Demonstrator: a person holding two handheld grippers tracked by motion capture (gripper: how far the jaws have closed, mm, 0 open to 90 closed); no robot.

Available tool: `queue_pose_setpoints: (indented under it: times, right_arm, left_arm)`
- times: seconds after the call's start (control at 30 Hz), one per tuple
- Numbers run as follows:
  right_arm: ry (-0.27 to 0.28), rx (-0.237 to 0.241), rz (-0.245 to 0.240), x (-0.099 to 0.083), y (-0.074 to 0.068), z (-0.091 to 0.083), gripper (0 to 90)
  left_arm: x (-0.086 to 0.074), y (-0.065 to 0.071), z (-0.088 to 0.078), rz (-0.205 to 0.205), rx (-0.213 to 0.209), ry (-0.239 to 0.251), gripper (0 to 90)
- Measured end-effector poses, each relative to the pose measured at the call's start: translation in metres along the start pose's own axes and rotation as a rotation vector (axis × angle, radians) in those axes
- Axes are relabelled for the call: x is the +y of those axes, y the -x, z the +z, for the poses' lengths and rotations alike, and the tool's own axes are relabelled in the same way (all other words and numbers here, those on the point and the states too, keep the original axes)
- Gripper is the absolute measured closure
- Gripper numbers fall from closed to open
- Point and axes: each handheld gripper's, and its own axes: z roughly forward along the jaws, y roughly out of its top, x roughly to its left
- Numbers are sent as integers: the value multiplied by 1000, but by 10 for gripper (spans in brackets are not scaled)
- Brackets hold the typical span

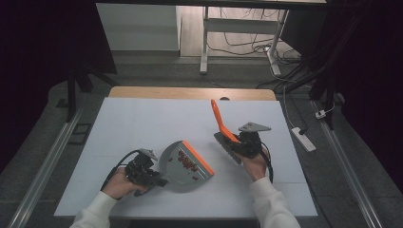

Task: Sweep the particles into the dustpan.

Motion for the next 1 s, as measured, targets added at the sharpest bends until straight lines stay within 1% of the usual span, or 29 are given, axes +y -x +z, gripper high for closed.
queue_pose_setpoints:
  times: [0.13, 0.33, 0.4, 0.57, 0.67, 0.9, 1.0]
  right_arm:
    - [-6, 5, -7, 0, 0, -1, 706]
    - [-26, 10, -50, 1, -4, -3, 706]
    - [-31, 14, -58, 1, -5, -4, 706]
    - [-37, 17, -76, 1, -7, -7, 706]
    - [-33, 23, -79, 1, -8, -9, 706]
    - [-22, 34, -88, 1, -11, -17, 706]
    - [-21, 42, -89, 0, -12, -20, 706]
  left_arm:
    - [0, 2, -1, 11, 10, 8, 622]
    - [-1, 5, -2, 23, 23, 21, 622]
    - [-2, 6, -4, 23, 16, 29, 622]
    - [-3, 14, -10, 35, 2, 73, 622]
    - [-4, 14, -12, 18, 8, 94, 622]
    - [-8, 14, -17, -13, 39, 147, 622]
    - [-10, 14, -19, -33, 44, 172, 622]
